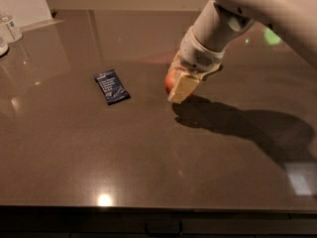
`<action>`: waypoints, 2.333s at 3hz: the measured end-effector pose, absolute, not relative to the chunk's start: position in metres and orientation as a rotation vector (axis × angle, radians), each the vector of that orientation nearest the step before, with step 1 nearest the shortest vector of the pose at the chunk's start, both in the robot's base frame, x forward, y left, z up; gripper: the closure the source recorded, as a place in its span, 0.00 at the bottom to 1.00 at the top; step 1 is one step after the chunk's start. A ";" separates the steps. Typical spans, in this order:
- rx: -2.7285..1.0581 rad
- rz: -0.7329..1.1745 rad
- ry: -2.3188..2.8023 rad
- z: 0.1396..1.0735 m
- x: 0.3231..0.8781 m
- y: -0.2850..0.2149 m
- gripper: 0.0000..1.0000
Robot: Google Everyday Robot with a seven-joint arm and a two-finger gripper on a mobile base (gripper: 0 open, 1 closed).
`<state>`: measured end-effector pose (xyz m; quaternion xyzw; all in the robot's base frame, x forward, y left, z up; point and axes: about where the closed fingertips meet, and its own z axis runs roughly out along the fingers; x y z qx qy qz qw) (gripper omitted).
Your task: Move apple near rxbar blueberry
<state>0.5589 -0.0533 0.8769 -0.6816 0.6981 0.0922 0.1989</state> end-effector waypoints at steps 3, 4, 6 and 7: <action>-1.984 0.353 1.820 0.881 0.566 0.046 1.00; -1.947 0.308 1.833 0.874 0.580 0.047 1.00; -1.892 0.244 1.844 0.859 0.593 0.045 0.59; -1.882 0.236 1.837 0.854 0.593 0.053 0.22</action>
Offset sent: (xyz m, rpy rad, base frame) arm 0.0024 0.1254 0.0112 0.0880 0.0349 0.1699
